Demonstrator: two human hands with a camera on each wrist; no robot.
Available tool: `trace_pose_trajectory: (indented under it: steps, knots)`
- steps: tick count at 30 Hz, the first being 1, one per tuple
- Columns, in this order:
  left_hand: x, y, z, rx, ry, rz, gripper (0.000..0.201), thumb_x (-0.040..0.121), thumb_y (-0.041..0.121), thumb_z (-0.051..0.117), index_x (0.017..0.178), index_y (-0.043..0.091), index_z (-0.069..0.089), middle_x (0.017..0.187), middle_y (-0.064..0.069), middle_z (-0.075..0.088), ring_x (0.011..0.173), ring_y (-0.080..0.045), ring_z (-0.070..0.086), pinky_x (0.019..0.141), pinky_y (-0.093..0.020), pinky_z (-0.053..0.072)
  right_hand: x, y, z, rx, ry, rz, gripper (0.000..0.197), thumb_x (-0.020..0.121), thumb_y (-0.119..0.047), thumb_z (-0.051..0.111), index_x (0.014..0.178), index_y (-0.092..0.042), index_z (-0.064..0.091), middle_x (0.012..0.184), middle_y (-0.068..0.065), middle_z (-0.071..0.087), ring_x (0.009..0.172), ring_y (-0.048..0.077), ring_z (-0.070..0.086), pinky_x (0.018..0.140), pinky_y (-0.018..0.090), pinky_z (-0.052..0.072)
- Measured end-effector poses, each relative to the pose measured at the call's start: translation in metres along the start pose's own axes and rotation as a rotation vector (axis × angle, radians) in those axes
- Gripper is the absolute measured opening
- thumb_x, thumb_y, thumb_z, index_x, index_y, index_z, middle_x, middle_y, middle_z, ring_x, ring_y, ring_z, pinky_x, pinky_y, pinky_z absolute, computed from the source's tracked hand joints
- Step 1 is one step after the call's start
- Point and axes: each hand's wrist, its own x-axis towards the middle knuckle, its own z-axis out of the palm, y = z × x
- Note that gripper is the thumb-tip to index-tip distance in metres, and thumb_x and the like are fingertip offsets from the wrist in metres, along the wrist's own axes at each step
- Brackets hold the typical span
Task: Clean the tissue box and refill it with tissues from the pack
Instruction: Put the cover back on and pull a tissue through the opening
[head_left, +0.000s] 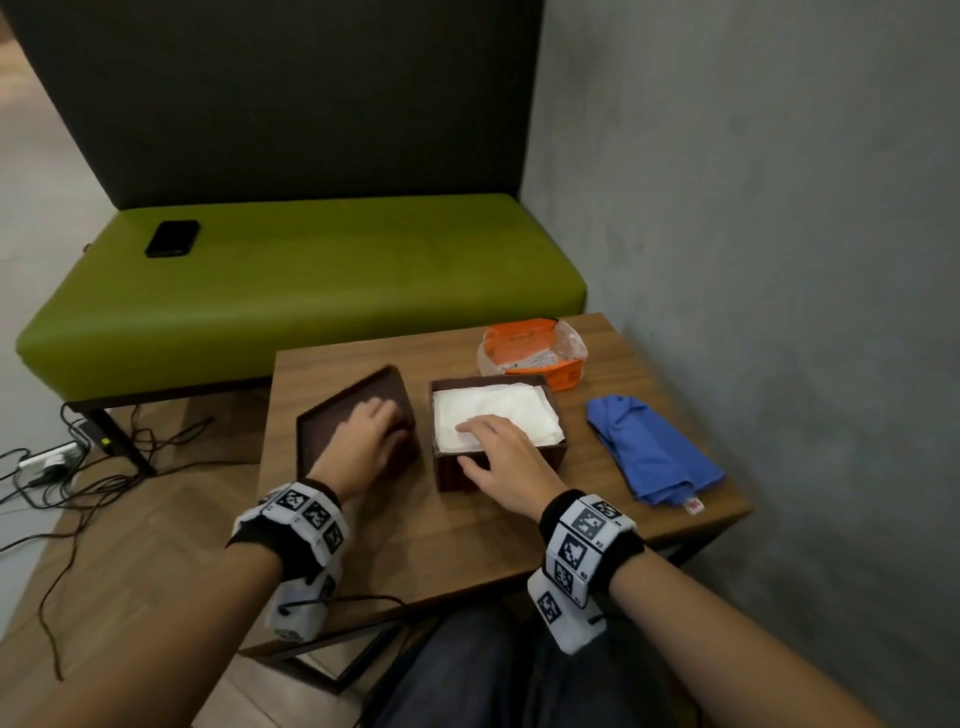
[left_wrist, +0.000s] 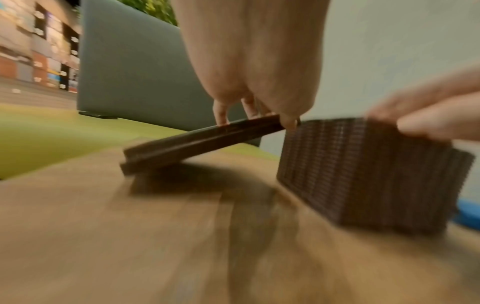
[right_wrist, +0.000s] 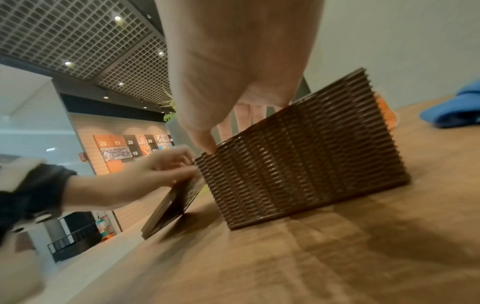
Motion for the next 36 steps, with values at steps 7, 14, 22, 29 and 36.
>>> trace_pose_trajectory:
  steps: [7, 14, 22, 29, 36]
  knots:
    - [0.035, 0.077, -0.076, -0.66, 0.525, 0.006, 0.013, 0.093, 0.013, 0.05, 0.1, 0.003, 0.052, 0.101, -0.012, 0.062, 0.098, -0.025, 0.062, 0.08, -0.04, 0.053, 0.016, -0.009, -0.035, 0.371, 0.194, 0.025, 0.09, 0.074, -0.042, 0.074, 0.145, -0.023, 0.021, 0.15, 0.001, 0.028, 0.138, 0.011, 0.026, 0.112, 0.03, 0.026]
    - [0.039, 0.143, -0.058, -1.133, 0.478, 0.01, 0.002, 0.095, 0.006, 0.044, 0.094, 0.008, 0.046, 0.087, 0.001, 0.06, 0.078, 0.005, 0.062, 0.068, -0.015, 0.053, 0.031, 0.019, -0.062, 0.614, 0.248, 0.069, 0.117, 0.059, -0.044, 0.083, 0.146, -0.032, 0.006, 0.149, 0.0, 0.032, 0.136, 0.009, 0.032, 0.114, 0.038, 0.031]
    - [0.029, 0.114, -0.011, -1.132, 0.372, -0.262, 0.013, 0.09, 0.014, 0.056, 0.104, 0.011, 0.054, 0.095, -0.002, 0.061, 0.094, -0.016, 0.06, 0.09, -0.035, 0.049, 0.026, 0.064, -0.073, -0.055, 0.049, 0.117, 0.107, 0.053, -0.068, 0.07, 0.14, -0.052, 0.01, 0.145, 0.007, 0.026, 0.138, 0.029, 0.019, 0.108, 0.051, 0.026]
    - [0.025, 0.067, 0.009, -0.664, -0.016, -0.23, 0.084, 0.081, 0.037, 0.066, 0.147, 0.013, 0.018, 0.148, -0.003, 0.029, 0.138, -0.017, 0.029, 0.116, -0.035, 0.026, 0.035, 0.06, -0.054, -0.352, -0.247, -0.013, 0.107, 0.055, -0.071, 0.07, 0.142, -0.048, 0.012, 0.151, 0.009, 0.016, 0.139, 0.031, 0.013, 0.109, 0.057, 0.018]
    - [0.031, 0.063, 0.025, -0.669, 0.021, -0.328, 0.069, 0.09, 0.026, 0.056, 0.146, 0.009, 0.02, 0.148, -0.013, 0.034, 0.137, -0.025, 0.033, 0.114, -0.045, 0.029, 0.043, 0.056, -0.057, -0.271, -0.36, -0.051, 0.102, 0.06, -0.064, 0.073, 0.142, -0.049, 0.013, 0.154, 0.007, 0.01, 0.142, 0.029, 0.006, 0.112, 0.056, 0.016]
